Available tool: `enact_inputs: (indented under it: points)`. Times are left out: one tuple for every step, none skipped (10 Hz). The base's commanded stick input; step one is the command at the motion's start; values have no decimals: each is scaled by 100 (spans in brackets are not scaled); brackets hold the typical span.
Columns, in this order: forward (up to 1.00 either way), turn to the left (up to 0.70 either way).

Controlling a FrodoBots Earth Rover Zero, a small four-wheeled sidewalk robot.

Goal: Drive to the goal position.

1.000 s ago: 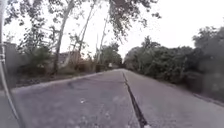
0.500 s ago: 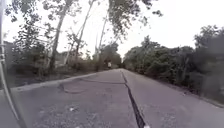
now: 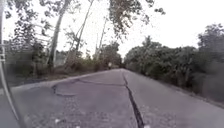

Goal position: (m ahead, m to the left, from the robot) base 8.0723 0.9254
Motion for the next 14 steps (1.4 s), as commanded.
enact_inputs:
  points:
    - [70, 0]
    - [70, 0]
    - [70, 0]
    - [70, 0]
    - [70, 0]
    - [70, 0]
    - [70, 0]
    - [70, 0]
    - [70, 0]
    - [70, 0]
    - [70, 0]
    - [70, 0]
    - [70, 0]
    - [70, 0]
